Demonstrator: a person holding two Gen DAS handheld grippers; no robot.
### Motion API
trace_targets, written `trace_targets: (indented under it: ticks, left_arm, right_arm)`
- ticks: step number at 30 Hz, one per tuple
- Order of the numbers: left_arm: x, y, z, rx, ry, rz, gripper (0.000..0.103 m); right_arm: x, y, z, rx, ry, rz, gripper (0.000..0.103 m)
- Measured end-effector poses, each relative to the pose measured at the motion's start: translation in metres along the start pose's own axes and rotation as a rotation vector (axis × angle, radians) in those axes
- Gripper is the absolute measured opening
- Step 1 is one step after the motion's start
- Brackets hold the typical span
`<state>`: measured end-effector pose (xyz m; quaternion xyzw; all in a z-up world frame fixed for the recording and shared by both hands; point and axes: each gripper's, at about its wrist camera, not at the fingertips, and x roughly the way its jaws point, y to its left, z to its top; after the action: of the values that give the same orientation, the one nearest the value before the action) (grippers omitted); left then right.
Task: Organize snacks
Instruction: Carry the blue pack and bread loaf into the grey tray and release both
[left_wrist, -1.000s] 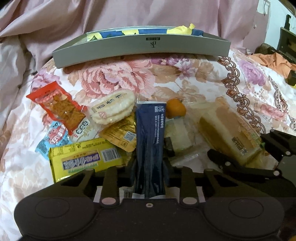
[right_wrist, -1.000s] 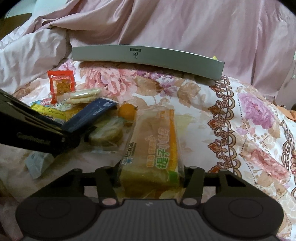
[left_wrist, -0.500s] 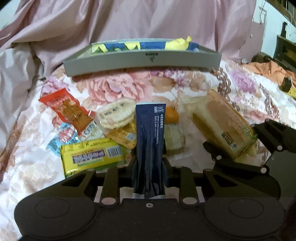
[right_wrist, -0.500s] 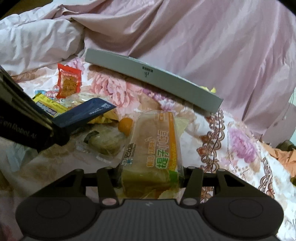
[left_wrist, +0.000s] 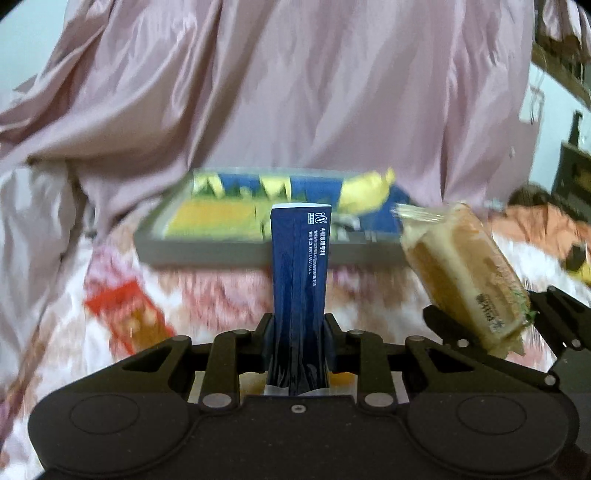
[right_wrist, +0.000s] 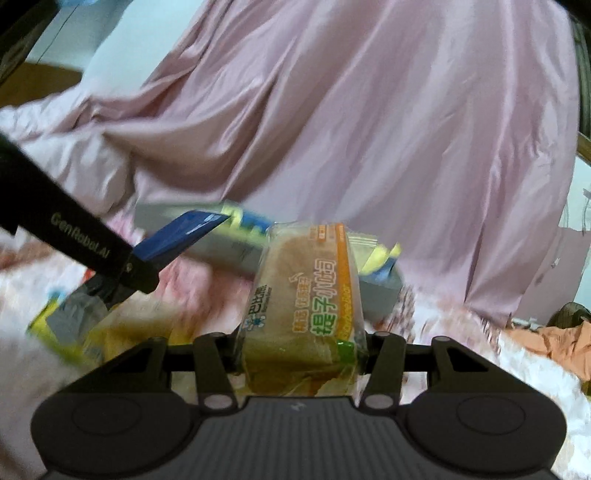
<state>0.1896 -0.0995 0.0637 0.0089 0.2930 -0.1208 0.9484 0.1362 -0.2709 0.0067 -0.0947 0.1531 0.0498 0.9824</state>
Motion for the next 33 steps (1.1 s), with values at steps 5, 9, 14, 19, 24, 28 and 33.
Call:
trace_targets:
  ticks: [5,9,14,19,24,28,33]
  left_arm:
    - [0.021,0.002,0.04,-0.026,-0.064,0.014,0.029]
    - [0.046,0.003,0.07,-0.053,-0.093,0.027,0.029]
    - [0.082,0.005,0.098,-0.139,-0.095,0.03,0.029]
    - [0.117,0.003,0.113,-0.187,-0.072,0.04,0.029]
    - [0.14,-0.003,0.11,-0.159,-0.038,0.045,0.029]
    - [0.15,-0.003,0.1,-0.154,-0.005,0.049,0.029]
    - [0.155,-0.002,0.094,-0.158,0.008,0.051,0.029]
  right_arm:
    - [0.032,-0.026,0.028,0.047,-0.066,-0.026,0.055]
    - [0.061,-0.045,0.04,0.107,-0.092,-0.031,0.055]
    - [0.091,-0.061,0.037,0.166,-0.116,-0.022,0.055]
    - [0.115,-0.075,0.03,0.226,-0.13,-0.009,0.055]
    - [0.128,-0.085,0.021,0.242,-0.111,0.012,0.055]
    - [0.133,-0.086,0.02,0.25,-0.092,0.023,0.055]
    - [0.137,-0.083,0.021,0.254,-0.078,0.024,0.055]
